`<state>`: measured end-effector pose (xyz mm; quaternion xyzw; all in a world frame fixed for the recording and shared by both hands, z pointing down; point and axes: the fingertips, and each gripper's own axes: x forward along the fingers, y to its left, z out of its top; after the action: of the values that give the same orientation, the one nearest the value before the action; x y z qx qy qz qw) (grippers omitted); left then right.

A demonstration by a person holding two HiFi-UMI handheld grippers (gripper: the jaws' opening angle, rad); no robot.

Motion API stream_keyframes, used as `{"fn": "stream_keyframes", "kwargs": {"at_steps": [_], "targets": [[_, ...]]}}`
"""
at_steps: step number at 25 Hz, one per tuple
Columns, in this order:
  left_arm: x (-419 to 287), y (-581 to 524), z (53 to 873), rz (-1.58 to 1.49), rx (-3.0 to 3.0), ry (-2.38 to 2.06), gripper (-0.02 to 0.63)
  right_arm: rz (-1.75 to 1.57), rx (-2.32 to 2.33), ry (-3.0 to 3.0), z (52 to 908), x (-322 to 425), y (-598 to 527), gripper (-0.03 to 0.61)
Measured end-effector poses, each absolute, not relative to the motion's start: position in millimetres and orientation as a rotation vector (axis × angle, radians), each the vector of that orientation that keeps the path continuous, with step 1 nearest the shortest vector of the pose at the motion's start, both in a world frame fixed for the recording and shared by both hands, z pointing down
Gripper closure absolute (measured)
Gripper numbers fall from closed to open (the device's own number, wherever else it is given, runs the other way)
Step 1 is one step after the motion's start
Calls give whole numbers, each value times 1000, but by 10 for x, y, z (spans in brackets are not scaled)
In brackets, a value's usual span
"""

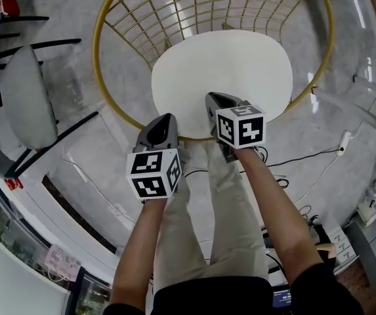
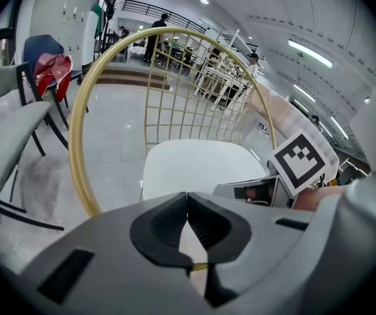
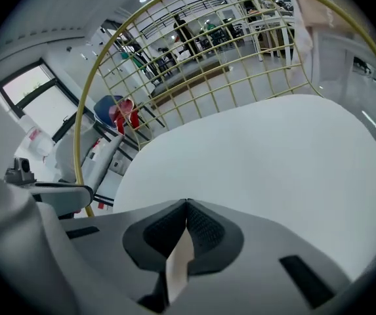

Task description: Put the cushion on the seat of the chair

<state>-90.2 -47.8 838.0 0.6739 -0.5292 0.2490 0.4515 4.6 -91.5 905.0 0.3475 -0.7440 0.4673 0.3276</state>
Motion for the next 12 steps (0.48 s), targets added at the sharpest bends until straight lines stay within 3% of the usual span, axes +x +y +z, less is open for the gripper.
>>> {"fn": "stream_keyframes", "kwargs": {"at_steps": [12], "targets": [[-902,-668,7985,632,1759,-1296,609,1200,942,-1974,8561,148,-1004,558]]}}
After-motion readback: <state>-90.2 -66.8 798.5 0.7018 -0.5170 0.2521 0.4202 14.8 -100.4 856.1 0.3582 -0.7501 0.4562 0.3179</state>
